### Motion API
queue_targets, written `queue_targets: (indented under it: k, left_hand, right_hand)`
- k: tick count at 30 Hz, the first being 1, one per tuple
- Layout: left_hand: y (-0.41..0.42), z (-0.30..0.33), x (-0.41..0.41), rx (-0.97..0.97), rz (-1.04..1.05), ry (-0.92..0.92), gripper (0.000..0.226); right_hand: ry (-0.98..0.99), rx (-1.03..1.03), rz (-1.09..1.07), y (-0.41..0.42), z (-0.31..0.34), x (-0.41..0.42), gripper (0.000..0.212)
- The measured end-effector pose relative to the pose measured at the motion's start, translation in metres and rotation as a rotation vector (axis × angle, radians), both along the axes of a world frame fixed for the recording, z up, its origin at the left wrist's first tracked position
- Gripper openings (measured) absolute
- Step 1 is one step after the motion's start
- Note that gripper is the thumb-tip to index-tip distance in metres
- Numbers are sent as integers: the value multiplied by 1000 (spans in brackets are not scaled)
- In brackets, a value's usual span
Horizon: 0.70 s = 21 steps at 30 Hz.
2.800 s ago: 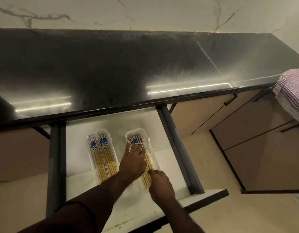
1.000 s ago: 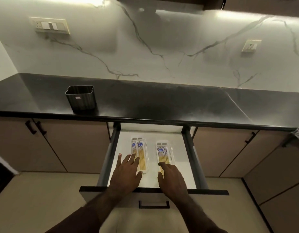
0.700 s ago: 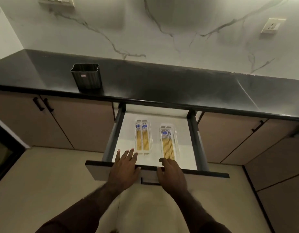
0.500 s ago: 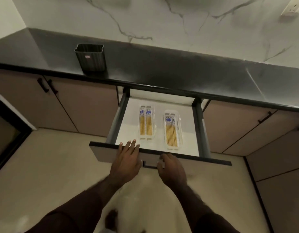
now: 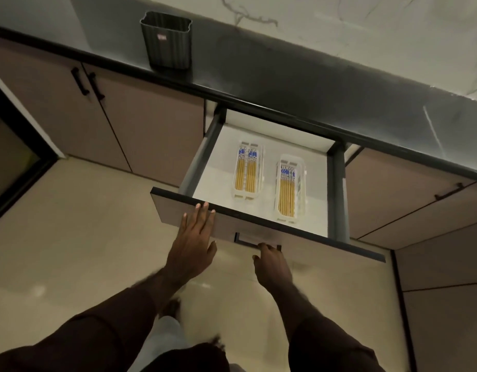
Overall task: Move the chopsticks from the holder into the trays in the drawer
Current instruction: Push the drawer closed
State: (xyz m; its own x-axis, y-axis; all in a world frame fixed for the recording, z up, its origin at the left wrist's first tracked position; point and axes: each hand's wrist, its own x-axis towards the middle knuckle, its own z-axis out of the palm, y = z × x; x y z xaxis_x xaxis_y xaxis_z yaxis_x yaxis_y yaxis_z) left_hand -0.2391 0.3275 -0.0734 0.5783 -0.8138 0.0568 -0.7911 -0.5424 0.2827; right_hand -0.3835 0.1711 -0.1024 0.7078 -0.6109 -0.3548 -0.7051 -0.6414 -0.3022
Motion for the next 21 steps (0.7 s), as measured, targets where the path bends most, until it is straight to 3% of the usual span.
queue_targets:
  k: [21]
  left_hand:
    - [-2, -25, 14, 121, -31, -41, 87]
  right_hand:
    - [63, 32, -53, -23, -21, 22, 32]
